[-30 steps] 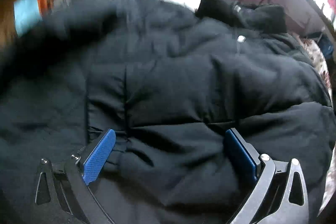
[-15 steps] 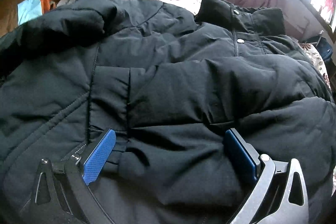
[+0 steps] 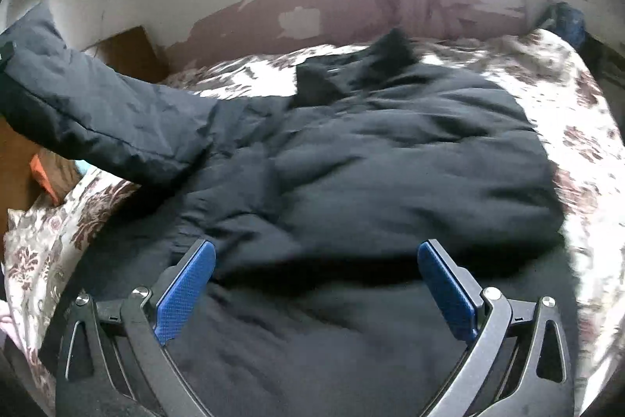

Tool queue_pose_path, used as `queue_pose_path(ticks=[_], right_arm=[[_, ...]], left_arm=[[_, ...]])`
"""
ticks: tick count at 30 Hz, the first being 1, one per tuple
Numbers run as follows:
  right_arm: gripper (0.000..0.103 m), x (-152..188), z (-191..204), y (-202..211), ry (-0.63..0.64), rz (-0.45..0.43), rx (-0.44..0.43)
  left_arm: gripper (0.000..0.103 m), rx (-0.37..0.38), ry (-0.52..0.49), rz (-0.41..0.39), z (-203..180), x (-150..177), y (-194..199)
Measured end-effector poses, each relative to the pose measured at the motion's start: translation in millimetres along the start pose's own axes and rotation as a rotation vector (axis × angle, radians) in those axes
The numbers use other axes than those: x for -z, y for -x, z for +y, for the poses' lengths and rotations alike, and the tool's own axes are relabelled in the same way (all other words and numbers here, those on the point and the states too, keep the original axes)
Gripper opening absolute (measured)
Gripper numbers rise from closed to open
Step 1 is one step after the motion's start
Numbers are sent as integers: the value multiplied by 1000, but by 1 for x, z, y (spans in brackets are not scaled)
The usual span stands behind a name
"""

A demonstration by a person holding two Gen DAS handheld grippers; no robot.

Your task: Fold large clothes

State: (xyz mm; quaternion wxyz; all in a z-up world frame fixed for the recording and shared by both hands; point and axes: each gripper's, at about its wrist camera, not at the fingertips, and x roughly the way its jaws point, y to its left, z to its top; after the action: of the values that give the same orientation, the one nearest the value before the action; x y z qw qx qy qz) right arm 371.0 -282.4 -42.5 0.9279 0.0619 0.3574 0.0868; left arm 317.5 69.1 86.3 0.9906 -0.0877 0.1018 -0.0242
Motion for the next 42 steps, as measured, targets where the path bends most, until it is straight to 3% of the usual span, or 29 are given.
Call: queue_pose_path(ticks=[6,11,14,16,19,23,25,26,28,29,32,35,37,40,42], right_arm=[[102,9,-95,41,-207,-83,12],[102,34,-149,47,-388,-127,-79],[102,51,-163,38,-478,-180,-162],[102,47,-170,23,-535,-138,-241],[102,39,-174,14,-559,-160,-357],[102,31,-162,-5,-527,-121,-376],[102,32,-160,-12,-550,-112,-407],[102,33,-160,-13,-569,-123,-427],[102,34,-162,-12,-597,-168,-455],[102,34,-163,-10,-611,-185,-469],[102,38,-170,0,-669,-233,-508],[101,41,-173,-6,-674,-189,-463],[79,39,-165,-16,-614,-100,-330],[25,36,-154,-23,-531,-48,-239],[9,33,-150,-24,-493,-46,-193]], left_arm=[[10,183,-90,98,-112,12,-29],[11,308,-103,279,-181,53,-66],[17,400,-62,453,-199,88,-89],[20,442,-53,551,-207,109,-102],[23,479,-71,679,-219,142,-112],[24,539,-26,761,-213,165,-110],[32,547,-26,761,-205,166,-103],[36,544,-29,756,-200,166,-99],[71,511,-30,733,-190,162,-94],[77,487,-24,706,-179,157,-89],[79,399,-8,624,-150,141,-79],[80,217,-8,597,-114,134,-83],[80,111,6,604,-88,134,-91],[80,-9,28,608,-51,136,-100],[80,-61,29,620,-36,137,-106]])
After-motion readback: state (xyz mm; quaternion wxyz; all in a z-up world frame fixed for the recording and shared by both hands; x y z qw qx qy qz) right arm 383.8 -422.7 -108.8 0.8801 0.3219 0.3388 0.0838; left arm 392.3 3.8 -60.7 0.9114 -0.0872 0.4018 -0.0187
